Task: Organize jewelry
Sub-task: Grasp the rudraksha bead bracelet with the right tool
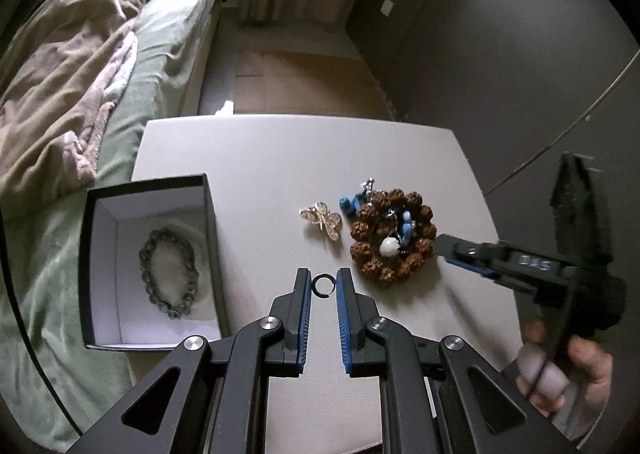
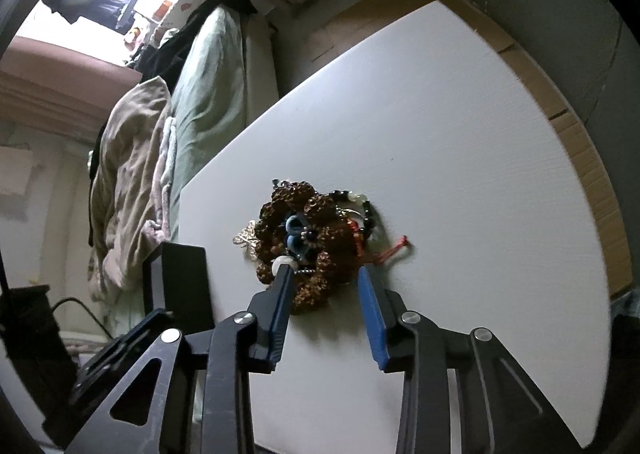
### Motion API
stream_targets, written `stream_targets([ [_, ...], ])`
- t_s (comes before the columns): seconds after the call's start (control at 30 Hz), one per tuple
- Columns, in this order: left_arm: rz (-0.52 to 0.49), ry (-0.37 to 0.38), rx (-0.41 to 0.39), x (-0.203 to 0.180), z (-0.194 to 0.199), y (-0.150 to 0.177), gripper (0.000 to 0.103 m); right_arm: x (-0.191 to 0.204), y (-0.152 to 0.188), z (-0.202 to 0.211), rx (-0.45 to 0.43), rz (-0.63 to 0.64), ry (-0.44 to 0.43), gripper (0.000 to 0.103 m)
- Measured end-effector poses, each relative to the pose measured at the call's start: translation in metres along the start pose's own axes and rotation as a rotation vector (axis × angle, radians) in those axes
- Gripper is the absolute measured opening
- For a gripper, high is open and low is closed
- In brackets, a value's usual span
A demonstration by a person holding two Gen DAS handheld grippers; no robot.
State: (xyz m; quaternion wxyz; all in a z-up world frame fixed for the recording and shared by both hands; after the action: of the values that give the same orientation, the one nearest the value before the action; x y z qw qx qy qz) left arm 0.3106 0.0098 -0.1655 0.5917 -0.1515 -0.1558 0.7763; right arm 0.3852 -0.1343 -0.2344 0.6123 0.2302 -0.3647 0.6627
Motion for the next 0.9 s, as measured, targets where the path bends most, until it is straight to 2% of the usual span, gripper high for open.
stream_targets([
  [0.27, 0.04, 0.05, -0.017, 0.022, 0.009, -0.003, 0.013, -0.002, -0.005, -0.021, 0.015, -0.011, 0.046, 0.034],
  [0.4, 0.058, 0.046, -0.022, 0.035, 0.009, -0.006, 0.013, -0.005, -0.007, -0.022, 0.002, -0.014, 0.08, 0.02],
  [0.5, 0.077, 0.048, -0.026, 0.045, 0.01, -0.008, 0.013, -0.003, -0.006, -0.017, -0.019, -0.016, 0.077, 0.02],
  [0.7, 0.103, 0.05, -0.056, 0.063, 0.019, -0.012, 0.013, 0.024, -0.004, 0.001, -0.067, 0.006, -0.068, 0.02],
  [0.9, 0.136, 0.042, -0.064, 0.082, 0.02, -0.014, 0.013, 0.063, 0.001, 0.012, -0.089, 0.089, -0.16, 0.02],
])
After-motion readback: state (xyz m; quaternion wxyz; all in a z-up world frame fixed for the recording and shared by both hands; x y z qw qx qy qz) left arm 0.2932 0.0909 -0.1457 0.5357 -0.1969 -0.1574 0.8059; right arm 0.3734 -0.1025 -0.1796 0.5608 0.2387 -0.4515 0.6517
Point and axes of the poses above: each gripper's, at about its wrist camera, not at the fingertips, and z roughly against the way its jaws point, x to its left, y to its underside, the point moved 7 cm from there along -z, roughly the way its jaws point, and after that the axes turned 14 degrees about -y, right-handed, at the moved point
